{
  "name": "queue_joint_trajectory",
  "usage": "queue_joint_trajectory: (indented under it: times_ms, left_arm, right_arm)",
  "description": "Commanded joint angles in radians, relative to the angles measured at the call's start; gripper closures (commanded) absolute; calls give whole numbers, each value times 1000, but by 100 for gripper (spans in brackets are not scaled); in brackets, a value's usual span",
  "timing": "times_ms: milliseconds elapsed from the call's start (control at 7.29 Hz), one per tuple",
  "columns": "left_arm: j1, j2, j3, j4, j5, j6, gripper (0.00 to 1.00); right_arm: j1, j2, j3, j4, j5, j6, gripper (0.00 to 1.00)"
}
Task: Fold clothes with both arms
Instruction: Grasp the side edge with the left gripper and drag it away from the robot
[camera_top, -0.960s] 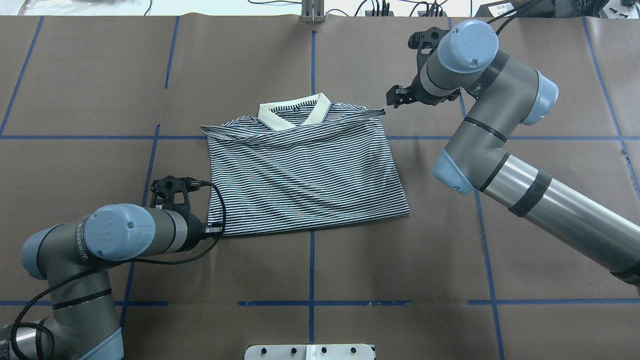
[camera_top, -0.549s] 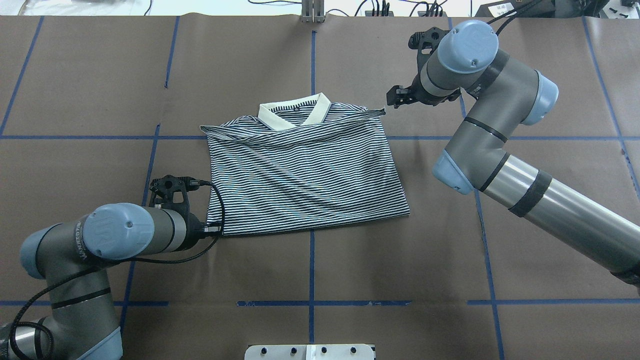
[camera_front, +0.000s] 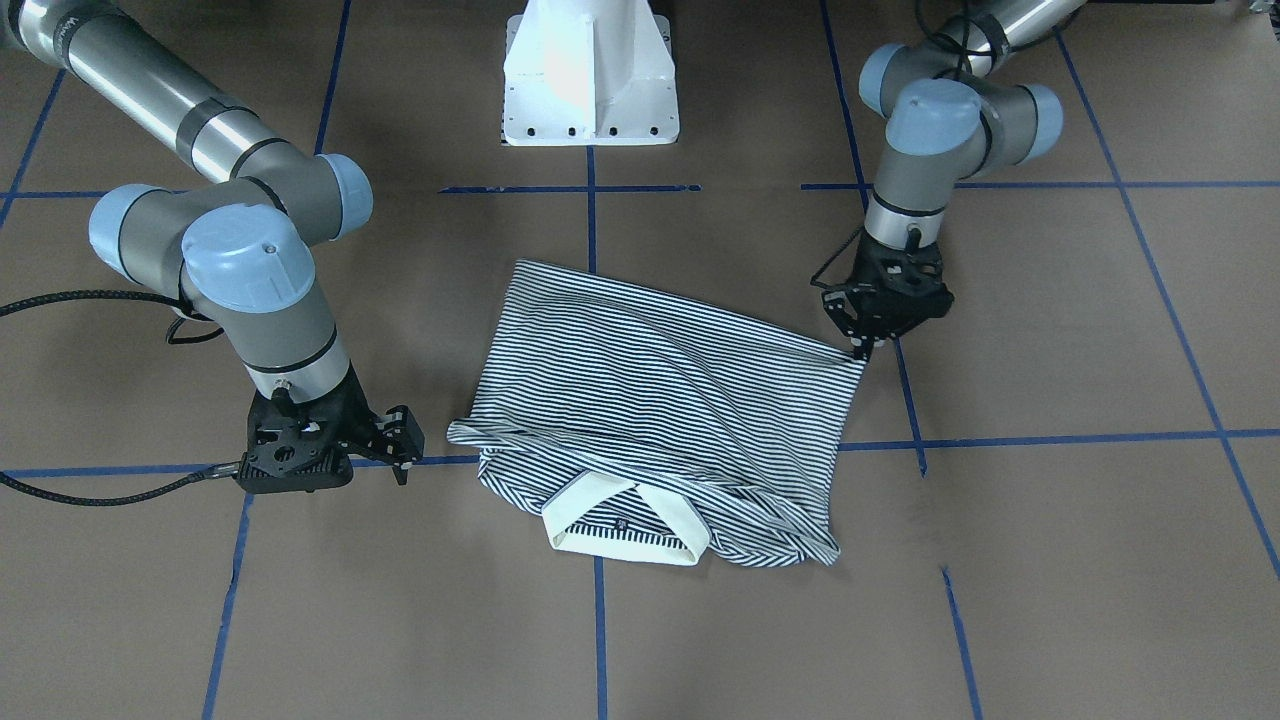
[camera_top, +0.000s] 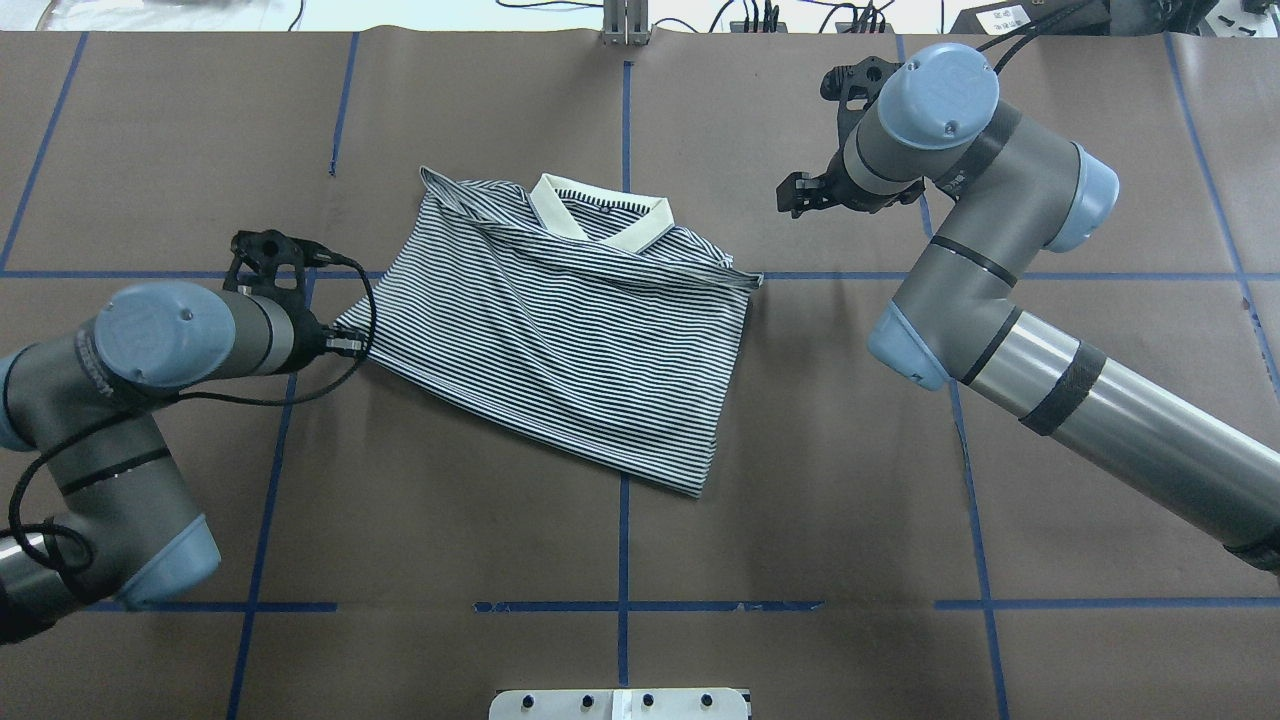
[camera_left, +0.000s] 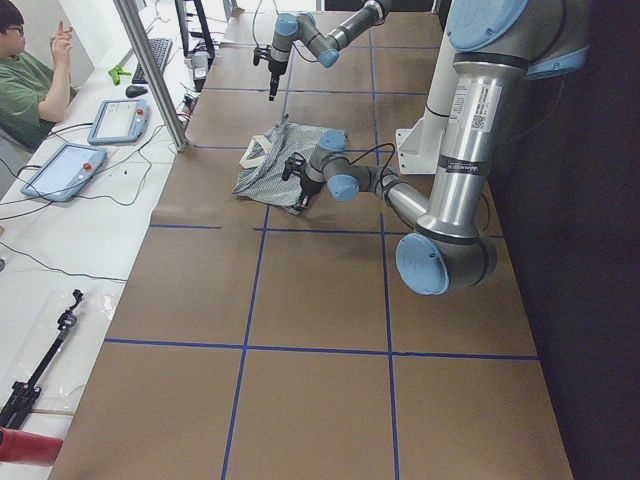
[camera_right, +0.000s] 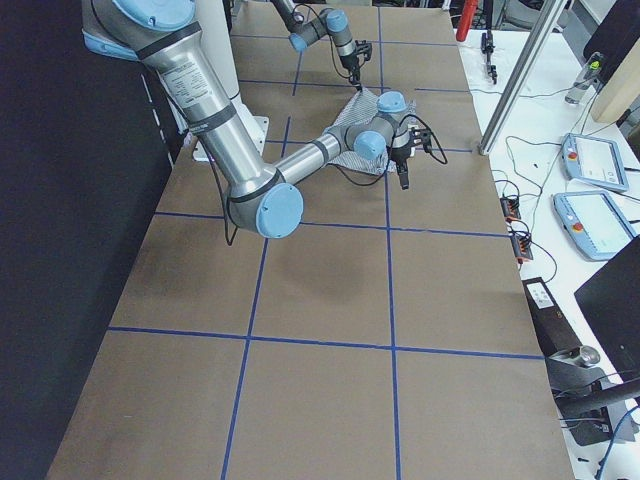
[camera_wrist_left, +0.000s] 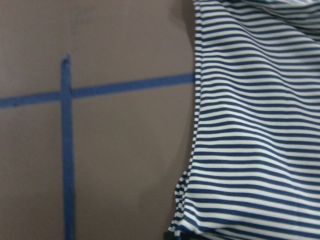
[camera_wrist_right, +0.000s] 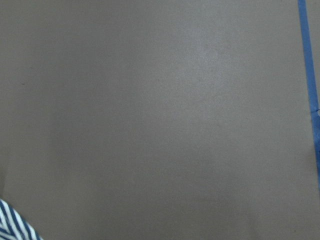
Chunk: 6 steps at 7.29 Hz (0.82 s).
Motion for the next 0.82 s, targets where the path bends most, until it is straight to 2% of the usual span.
queue_joint_trajectory:
  times_ms: [0, 137, 274, 412, 549, 686]
  left_arm:
    - [-171, -191, 314, -114, 0, 135, 100]
    - [-205, -317, 516, -199, 0, 138, 100]
    - [-234, -402, 675, -293, 1, 172, 100]
    - [-257, -415, 725, -329, 1, 216, 100]
    - [-260, -412, 727, -331, 1, 220, 100]
    - [-257, -404, 724, -335, 0, 232, 1]
  right_arm:
    - [0, 0, -1, -1, -1, 0, 0]
    - [0, 0, -2, -1, -1, 0, 0]
    - [0, 0, -2, -1, -2, 2, 0]
    - [0, 0, -2, -1, -2, 2, 0]
    - [0, 0, -2, -1, -4, 3, 0]
    - [-5, 1, -4, 0, -4, 27, 0]
